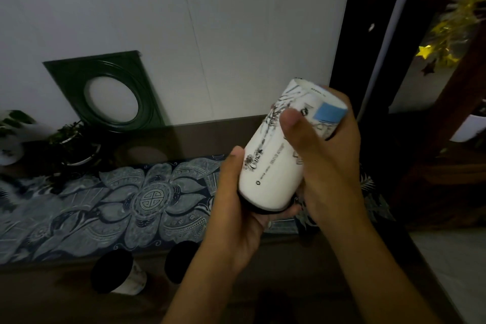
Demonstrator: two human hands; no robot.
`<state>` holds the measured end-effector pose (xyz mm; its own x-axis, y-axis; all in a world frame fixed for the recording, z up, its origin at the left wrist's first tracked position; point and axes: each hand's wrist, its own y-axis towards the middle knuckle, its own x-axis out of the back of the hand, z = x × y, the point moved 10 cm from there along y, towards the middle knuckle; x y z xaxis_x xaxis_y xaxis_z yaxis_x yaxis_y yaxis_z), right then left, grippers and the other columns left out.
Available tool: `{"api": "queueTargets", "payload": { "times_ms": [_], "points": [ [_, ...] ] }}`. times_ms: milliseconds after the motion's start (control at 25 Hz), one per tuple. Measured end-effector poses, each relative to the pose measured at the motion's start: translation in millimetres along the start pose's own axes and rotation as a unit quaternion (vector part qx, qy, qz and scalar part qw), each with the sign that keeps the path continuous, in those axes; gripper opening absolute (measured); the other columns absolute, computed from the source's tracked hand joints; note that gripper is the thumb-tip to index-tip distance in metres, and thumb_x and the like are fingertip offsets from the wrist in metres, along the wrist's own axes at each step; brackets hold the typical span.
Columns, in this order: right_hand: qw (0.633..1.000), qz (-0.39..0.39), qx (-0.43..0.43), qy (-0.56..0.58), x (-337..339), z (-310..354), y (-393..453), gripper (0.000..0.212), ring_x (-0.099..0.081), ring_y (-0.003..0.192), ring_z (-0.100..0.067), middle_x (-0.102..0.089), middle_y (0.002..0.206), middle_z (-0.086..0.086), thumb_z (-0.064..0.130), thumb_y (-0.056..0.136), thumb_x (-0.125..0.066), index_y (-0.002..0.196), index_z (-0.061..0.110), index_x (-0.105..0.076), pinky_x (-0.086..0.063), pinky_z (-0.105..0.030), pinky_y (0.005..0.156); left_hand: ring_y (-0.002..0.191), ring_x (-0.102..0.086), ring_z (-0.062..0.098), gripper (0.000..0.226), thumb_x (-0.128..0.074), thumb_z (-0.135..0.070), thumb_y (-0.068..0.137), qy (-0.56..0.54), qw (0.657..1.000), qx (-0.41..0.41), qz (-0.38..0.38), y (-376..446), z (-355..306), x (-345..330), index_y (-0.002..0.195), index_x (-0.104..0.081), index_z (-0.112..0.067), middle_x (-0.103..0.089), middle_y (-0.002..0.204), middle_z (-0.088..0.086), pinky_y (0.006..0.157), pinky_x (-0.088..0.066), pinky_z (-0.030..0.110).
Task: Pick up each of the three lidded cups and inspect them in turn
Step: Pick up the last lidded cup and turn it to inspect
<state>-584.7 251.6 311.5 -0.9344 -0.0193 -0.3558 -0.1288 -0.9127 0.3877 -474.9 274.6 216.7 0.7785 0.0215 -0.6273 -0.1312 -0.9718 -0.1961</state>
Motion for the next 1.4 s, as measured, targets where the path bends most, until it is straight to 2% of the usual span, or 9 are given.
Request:
{"api": "queueTargets", "payload": {
  "times_ms": [200, 440, 560, 720, 840, 1080, 1200, 1280, 1400],
  "points": [
    [0.993, 0.108, -0.044, 0.004, -10.7, -3.4, 4.3, 0.067, -0.07, 0.101, -0.038, -0.07, 0.113, -0.018, 0.056, 0.054, -0.085, 0.109, 0.027, -0.061, -0.058, -0.058, 0.083, 0.075, -0.071, 0.038, 0.071, -0.058, -0.068, 0.074, -0.065, 0.973, 0.193, 0.112, -14.3, 29.9, -13.7, 0.112, -0.074, -0.01, -0.071, 0.101, 0.021, 0.048, -0.059, 0.031],
    [0.997, -0.061, 0.019, -0.045, 5.4, -2.0, -7.1, 0.05, -0.071, 0.091, -0.009, -0.068, 0.098, 0.011, 0.047, 0.063, -0.075, 0.106, 0.034, -0.053, -0.058, -0.023, 0.068, 0.093, -0.076, 0.03, 0.079, -0.081, -0.058, 0.065, 0.028, 0.997, -0.064, -0.025, -0.7, 4.9, 15.5, 0.13, -0.06, -0.02, -0.074, 0.119, 0.016, 0.064, -0.061, 0.04],
    [0.999, 0.017, 0.012, -0.043, -5.6, -2.1, -4.2, 0.055, -0.071, 0.095, -0.014, -0.07, 0.101, 0.008, 0.047, 0.062, -0.081, 0.108, 0.031, -0.055, -0.059, -0.027, 0.073, 0.079, -0.075, 0.028, 0.063, -0.062, -0.061, 0.077, -0.017, 1.0, -0.011, -0.004, -3.3, 11.0, 12.4, 0.119, -0.07, -0.015, -0.077, 0.104, 0.017, 0.053, -0.06, 0.035],
    [0.985, 0.174, -0.011, -0.016, -20.1, 0.7, -1.5, 0.07, -0.068, 0.106, -0.036, -0.068, 0.117, -0.016, 0.052, 0.063, -0.081, 0.12, 0.019, -0.057, -0.057, -0.052, 0.086, 0.077, -0.069, 0.033, 0.072, -0.049, -0.072, 0.081, -0.056, 0.984, 0.143, 0.094, -8.7, 31.9, 1.6, 0.112, -0.075, -0.012, -0.073, 0.099, 0.018, 0.042, -0.057, 0.027],
    [0.991, 0.13, -0.024, -0.005, -14.0, -5.5, -0.8, 0.069, -0.069, 0.104, -0.037, -0.069, 0.114, -0.017, 0.055, 0.059, -0.083, 0.115, 0.02, -0.059, -0.057, -0.056, 0.085, 0.082, -0.071, 0.033, 0.071, -0.06, -0.071, 0.074, -0.046, 0.988, 0.112, 0.093, -7.0, 29.8, 1.3, 0.111, -0.077, -0.013, -0.075, 0.102, 0.017, 0.049, -0.06, 0.03],
    [0.993, -0.088, -0.063, 0.042, 12.1, -26.9, -13.8, 0.049, -0.075, 0.09, -0.013, -0.074, 0.096, 0.008, 0.044, 0.063, -0.078, 0.105, 0.031, -0.058, -0.06, -0.027, 0.069, 0.103, -0.073, 0.03, 0.077, -0.09, -0.051, 0.054, 0.05, 0.992, -0.109, -0.031, 1.9, 4.6, 28.0, 0.123, -0.063, -0.027, -0.07, 0.126, 0.013, 0.073, -0.061, 0.045],
    [0.997, -0.036, -0.061, -0.026, 6.4, -28.9, -14.9, 0.067, -0.072, 0.096, -0.006, -0.07, 0.106, 0.012, 0.042, 0.067, -0.073, 0.128, 0.03, -0.05, -0.059, -0.025, 0.071, 0.096, -0.075, 0.028, 0.086, -0.088, -0.05, 0.061, -0.01, 0.996, -0.081, -0.036, 0.7, 8.0, 28.6, 0.134, -0.056, -0.017, -0.072, 0.123, 0.016, 0.07, -0.062, 0.043],
    [0.994, 0.019, -0.04, -0.097, 2.9, -29.9, -20.5, 0.082, -0.065, 0.109, 0.001, -0.059, 0.125, 0.019, 0.032, 0.078, -0.074, 0.147, 0.035, -0.031, -0.056, -0.017, 0.077, 0.093, -0.076, 0.026, 0.067, -0.077, -0.045, 0.077, -0.041, 0.996, -0.062, -0.043, 2.7, 8.7, 31.4, 0.134, -0.058, -0.015, -0.074, 0.118, 0.015, 0.066, -0.062, 0.04],
    [0.945, 0.131, 0.032, -0.298, -9.7, -36.9, -40.9, 0.095, -0.032, 0.137, 0.009, -0.017, 0.161, 0.01, 0.022, 0.077, -0.08, 0.149, 0.043, -0.022, -0.039, -0.001, 0.093, 0.105, -0.073, 0.03, 0.062, -0.069, -0.051, 0.081, -0.037, 0.996, -0.046, -0.067, 8.8, 10.7, 42.2, 0.134, -0.059, -0.021, -0.072, 0.125, 0.014, 0.077, -0.063, 0.046]
  ]
}}
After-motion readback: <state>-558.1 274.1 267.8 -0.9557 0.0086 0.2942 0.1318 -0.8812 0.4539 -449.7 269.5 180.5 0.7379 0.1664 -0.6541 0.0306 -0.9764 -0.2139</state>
